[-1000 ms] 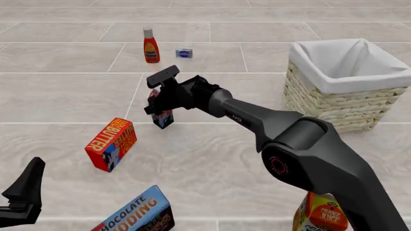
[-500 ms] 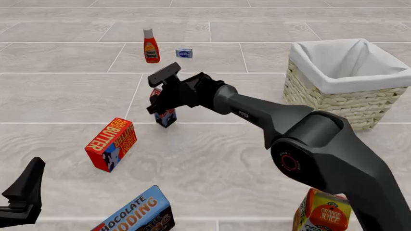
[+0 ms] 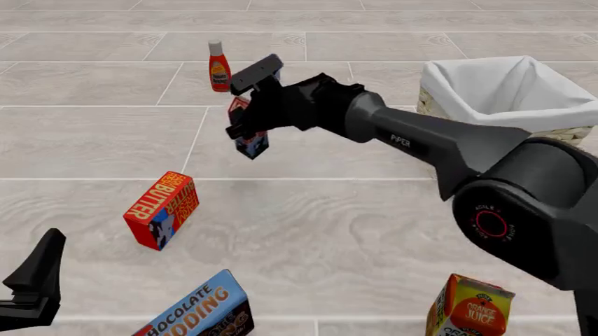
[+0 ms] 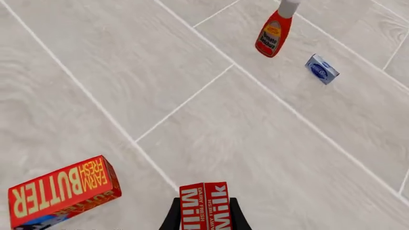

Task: Pick the milk and place it in the basket.

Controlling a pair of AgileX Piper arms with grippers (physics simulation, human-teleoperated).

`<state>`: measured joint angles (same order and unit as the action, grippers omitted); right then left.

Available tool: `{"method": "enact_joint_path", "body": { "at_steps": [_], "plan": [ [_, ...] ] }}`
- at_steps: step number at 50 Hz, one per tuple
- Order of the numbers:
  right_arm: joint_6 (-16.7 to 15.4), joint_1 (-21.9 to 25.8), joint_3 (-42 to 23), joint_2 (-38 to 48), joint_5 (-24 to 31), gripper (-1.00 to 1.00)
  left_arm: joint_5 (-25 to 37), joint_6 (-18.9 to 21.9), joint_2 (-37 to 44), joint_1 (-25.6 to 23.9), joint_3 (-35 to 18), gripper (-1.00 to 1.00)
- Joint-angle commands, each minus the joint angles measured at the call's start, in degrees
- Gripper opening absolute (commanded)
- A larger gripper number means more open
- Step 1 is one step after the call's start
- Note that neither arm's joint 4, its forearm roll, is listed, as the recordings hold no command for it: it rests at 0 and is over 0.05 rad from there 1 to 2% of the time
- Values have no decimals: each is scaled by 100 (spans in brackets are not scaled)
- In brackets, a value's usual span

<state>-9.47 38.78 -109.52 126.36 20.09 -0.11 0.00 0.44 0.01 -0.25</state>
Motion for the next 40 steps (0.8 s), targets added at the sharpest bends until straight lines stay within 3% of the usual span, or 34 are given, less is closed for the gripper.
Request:
{"method": "enact_joint_path", "body": {
  "at_steps": [1, 28, 40],
  "plan": [
    [66, -112, 387, -719, -177, -100, 0, 0, 0, 0, 0, 100],
    [4, -673, 1109, -2107, -265, -100, 0, 1, 0, -1, 0, 100],
    [-50, -1175, 1367, -2709, -221, -100, 0, 0, -1, 1, 0, 100]
  ]
}}
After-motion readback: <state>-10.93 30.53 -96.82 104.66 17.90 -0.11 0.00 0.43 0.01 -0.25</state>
